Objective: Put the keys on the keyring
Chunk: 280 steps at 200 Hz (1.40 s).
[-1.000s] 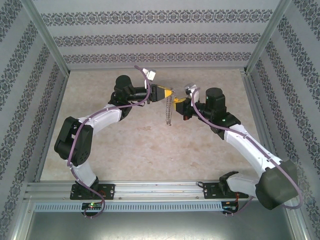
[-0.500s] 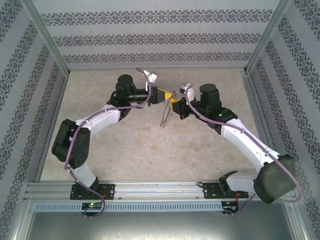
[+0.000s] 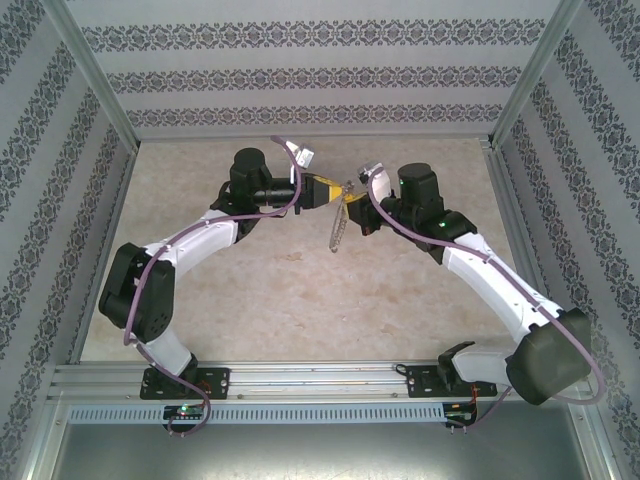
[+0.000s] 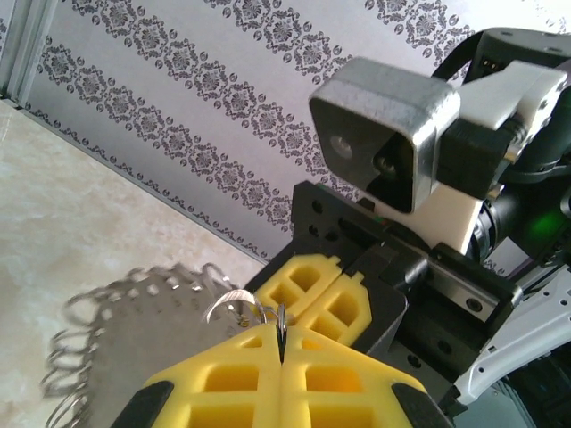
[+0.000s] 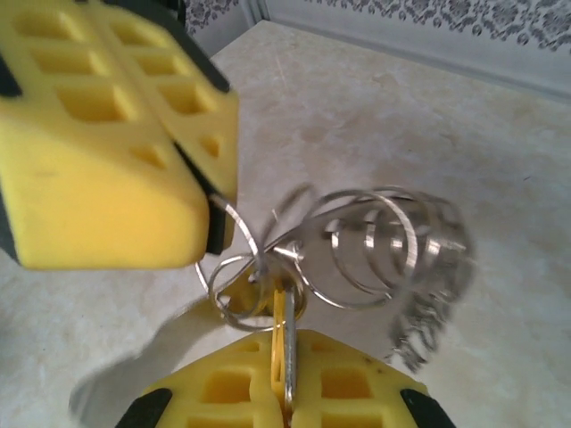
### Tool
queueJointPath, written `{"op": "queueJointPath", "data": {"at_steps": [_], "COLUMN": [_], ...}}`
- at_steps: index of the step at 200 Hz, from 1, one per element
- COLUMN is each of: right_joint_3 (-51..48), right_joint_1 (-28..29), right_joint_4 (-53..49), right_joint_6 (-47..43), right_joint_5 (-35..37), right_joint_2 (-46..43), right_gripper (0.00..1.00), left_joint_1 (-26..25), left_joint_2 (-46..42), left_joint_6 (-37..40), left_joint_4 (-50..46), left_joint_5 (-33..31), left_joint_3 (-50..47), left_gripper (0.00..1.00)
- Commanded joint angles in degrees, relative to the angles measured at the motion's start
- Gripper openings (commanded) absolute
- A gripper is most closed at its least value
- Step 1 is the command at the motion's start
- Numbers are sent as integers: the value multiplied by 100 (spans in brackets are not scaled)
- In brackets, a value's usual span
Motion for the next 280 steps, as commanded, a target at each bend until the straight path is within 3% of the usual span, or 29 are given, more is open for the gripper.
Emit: {"op": "queueJointPath", "data": {"at_steps": [1, 118, 208, 280], "right_joint_3": [244, 654, 1226, 1060], "right_joint_1": [-18, -1, 411, 238], "right_joint_4": [-250, -891, -1308, -1369], "right_joint_6": [-226, -618, -1008, -1046], "right_joint_5": [239, 605, 769, 998], "right_joint_2": [-72, -128, 266, 46], "right_gripper": [0, 0, 0, 0], "left_joint_1": [-92, -93, -120, -127], "left_joint_2": [-258, -346, -332, -344], "left_joint_6": [315, 484, 490, 501], "left_joint_4": [-170, -319, -316, -318], "left_joint_5": [104, 105, 104, 77], "left_joint_3": [10, -33, -20, -9], "left_gripper": [0, 0, 0, 0]}}
